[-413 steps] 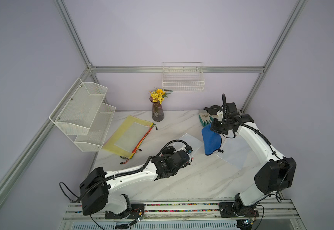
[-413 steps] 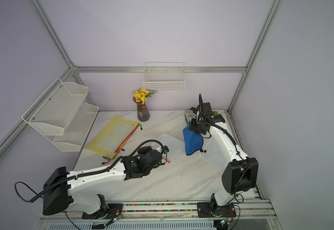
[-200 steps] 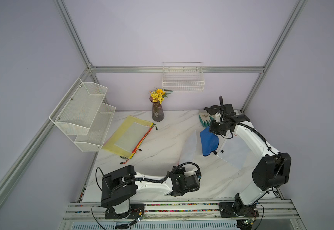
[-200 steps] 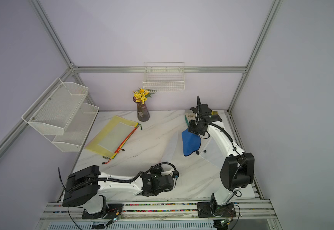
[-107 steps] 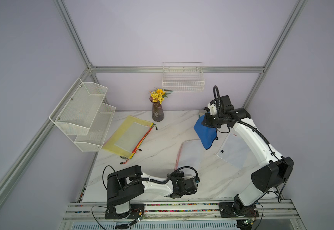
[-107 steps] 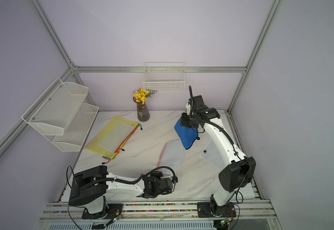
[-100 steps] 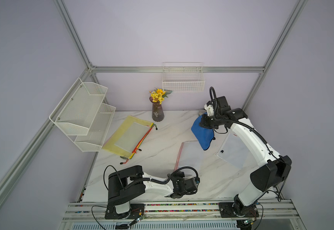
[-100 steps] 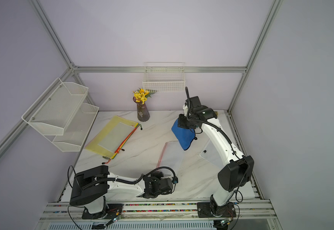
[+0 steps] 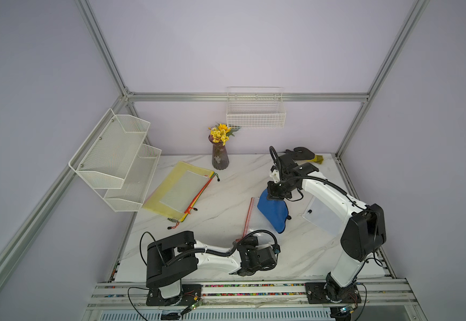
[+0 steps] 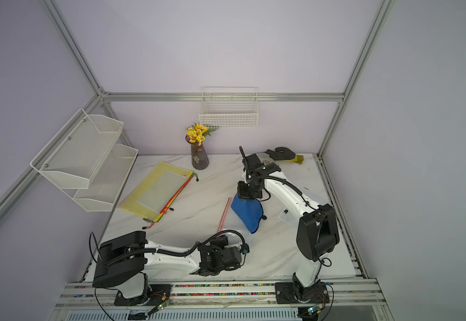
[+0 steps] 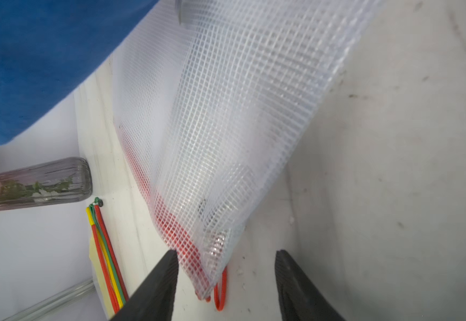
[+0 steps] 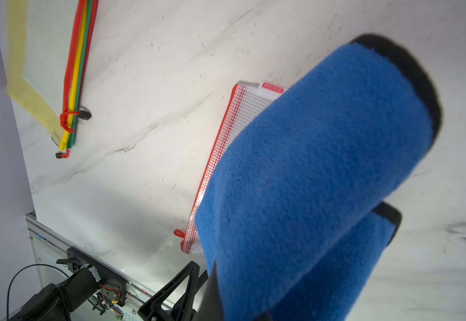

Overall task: Wipe the document bag
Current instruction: Adjust the document bag at the center of the board, then wipe the dirt from the document bag.

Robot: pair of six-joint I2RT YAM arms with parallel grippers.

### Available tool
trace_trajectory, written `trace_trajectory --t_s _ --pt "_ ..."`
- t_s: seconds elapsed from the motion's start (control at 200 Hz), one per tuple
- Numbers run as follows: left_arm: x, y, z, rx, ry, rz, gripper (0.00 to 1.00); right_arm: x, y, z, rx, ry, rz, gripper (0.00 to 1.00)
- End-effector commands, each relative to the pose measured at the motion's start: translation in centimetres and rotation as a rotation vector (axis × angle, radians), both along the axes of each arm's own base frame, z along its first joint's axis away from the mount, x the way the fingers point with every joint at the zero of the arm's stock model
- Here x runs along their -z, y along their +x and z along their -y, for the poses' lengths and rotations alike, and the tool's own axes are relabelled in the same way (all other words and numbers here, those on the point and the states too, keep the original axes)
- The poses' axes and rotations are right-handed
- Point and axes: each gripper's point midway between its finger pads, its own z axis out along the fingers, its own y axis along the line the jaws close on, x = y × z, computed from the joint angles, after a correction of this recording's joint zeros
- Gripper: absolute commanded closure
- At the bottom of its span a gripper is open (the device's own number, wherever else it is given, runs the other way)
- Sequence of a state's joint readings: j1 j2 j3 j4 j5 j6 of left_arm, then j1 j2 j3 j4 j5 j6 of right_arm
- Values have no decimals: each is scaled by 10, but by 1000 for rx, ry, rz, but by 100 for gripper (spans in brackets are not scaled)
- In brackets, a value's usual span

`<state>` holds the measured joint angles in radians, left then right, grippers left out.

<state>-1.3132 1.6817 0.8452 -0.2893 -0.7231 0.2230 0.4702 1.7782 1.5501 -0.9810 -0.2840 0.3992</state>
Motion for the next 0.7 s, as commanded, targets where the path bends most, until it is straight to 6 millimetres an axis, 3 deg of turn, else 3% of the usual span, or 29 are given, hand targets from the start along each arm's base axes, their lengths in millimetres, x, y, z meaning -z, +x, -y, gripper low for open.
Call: trace_trajectory --t_s 0.0,0.185,0.385,0.585,0.695 --pt "-23 2 -10 -111 -115 -53 42 33 -5 -16 -21 4 -50 100" --pt "-38 12 -30 -307 -276 -180 42 92 -13 -12 -21 -65 -119 100" --pt "-42 29 -24 -549 -553 -396 46 139 -22 -6 -2 -113 -179 100" --pt "-31 32 0 -657 -718 -581 50 151 -26 -15 85 -74 -223 100" --pt "-23 38 -9 -749 -734 -582 53 154 -31 -24 130 -54 -231 100"
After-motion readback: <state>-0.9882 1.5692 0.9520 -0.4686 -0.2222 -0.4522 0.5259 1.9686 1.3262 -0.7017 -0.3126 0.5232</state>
